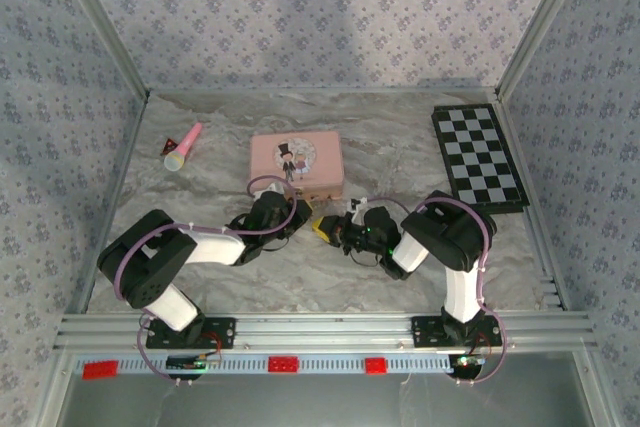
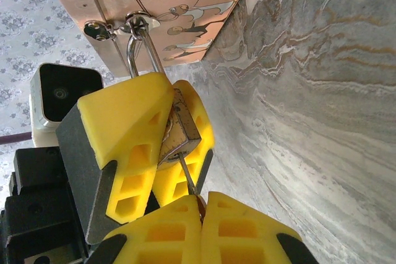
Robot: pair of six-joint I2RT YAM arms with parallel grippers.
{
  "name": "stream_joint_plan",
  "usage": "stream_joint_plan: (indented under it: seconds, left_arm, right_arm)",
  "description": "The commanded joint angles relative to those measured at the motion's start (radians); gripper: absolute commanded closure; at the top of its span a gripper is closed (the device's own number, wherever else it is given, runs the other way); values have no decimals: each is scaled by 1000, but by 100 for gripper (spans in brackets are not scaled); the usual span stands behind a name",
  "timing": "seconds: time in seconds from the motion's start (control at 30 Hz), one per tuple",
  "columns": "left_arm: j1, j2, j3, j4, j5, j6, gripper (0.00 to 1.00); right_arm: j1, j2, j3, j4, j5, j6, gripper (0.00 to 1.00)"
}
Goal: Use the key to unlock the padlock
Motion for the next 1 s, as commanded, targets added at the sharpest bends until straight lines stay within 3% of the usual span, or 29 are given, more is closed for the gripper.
stream_joint_plan:
  seconds: [0.0,0.97]
  left_arm:
    - [-11,-18,30,147,29,0,100]
    - [-26,-42,18,204,18,-8,100]
  right_arm:
    - [-11,-2,17,29,-5,11,100]
    - [-59,-10,50,30,-34,50,100]
